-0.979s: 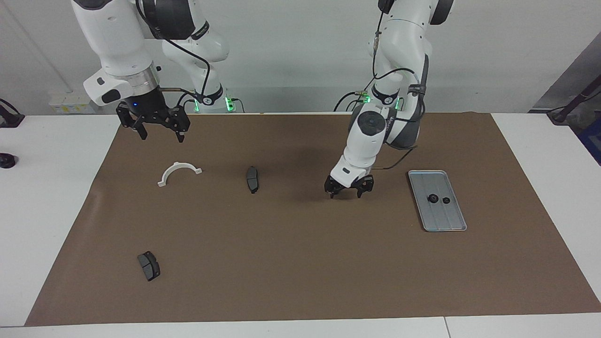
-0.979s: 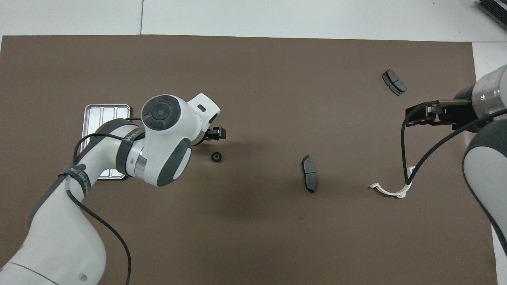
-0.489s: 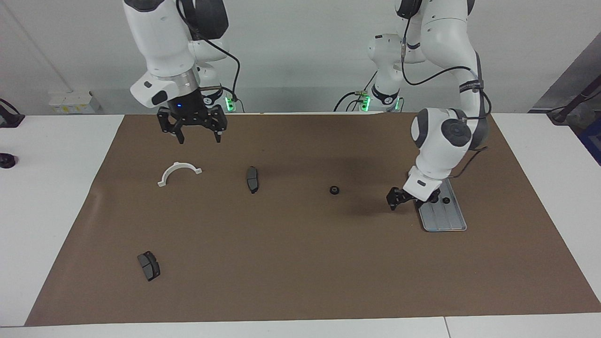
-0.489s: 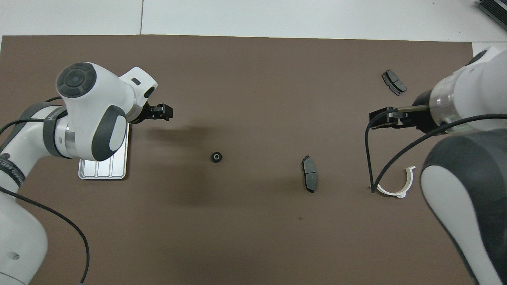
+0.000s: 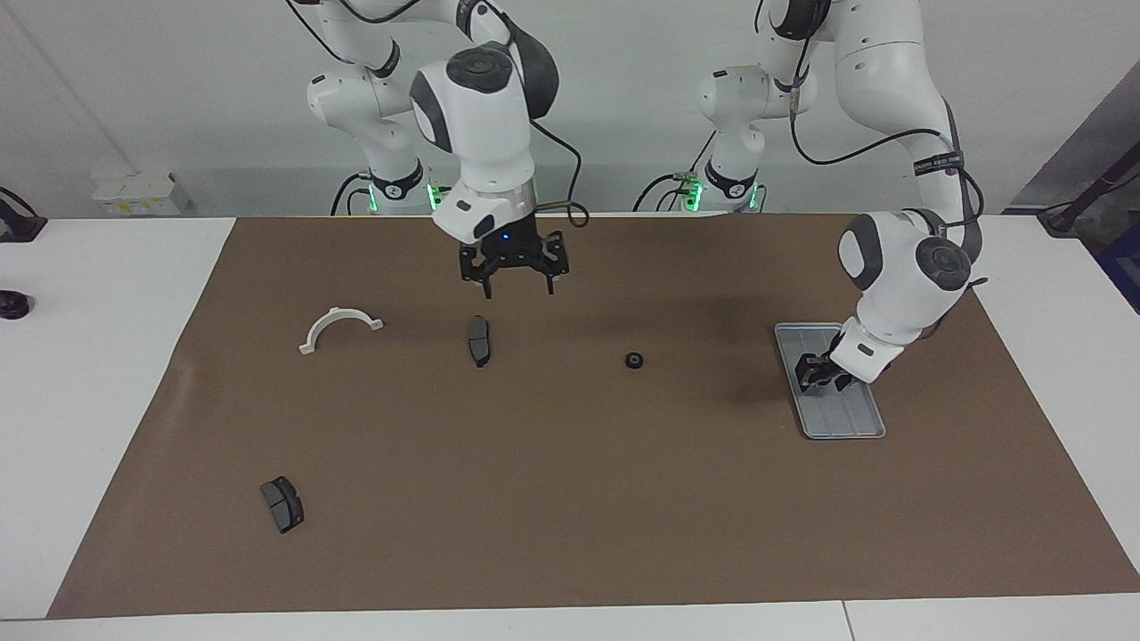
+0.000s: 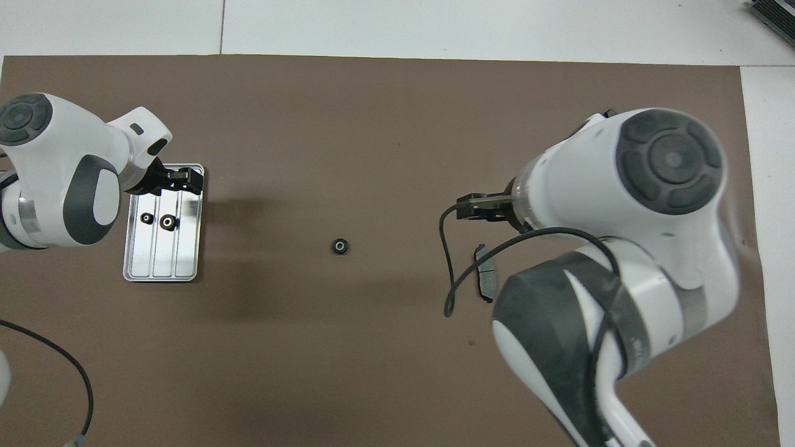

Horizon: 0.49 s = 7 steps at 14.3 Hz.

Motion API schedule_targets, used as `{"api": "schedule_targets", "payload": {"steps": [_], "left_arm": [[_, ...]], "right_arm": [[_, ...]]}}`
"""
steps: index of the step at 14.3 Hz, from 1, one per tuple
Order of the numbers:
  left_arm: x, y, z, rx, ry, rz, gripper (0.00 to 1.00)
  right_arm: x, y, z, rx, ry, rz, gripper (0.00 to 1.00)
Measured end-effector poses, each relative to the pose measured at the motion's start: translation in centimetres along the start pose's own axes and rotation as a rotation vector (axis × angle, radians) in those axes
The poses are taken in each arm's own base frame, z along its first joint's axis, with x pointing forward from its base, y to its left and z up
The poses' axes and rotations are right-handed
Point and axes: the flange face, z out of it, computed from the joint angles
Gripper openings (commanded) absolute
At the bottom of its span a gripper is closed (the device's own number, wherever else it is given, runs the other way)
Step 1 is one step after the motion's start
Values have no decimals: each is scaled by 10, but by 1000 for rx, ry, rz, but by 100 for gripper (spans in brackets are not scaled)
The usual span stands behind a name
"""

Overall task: Place bearing gear from tray to pile
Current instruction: 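Reach the right gripper to the gear while the left gripper returns to the tray, then grasp the gear with the right gripper while the left gripper grasps another gear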

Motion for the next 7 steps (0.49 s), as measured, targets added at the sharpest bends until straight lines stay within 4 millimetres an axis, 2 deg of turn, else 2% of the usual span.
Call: {"api": "schedule_targets", "payload": {"steps": [3, 7], "left_arm": [[-5, -11, 7, -1, -16, -17, 61], [-6, -22, 6, -2, -14, -33, 61]], "right_arm": [[-8, -53, 41, -8, 7, 31, 100], [-13, -109, 102, -16, -1, 32, 100]]}}
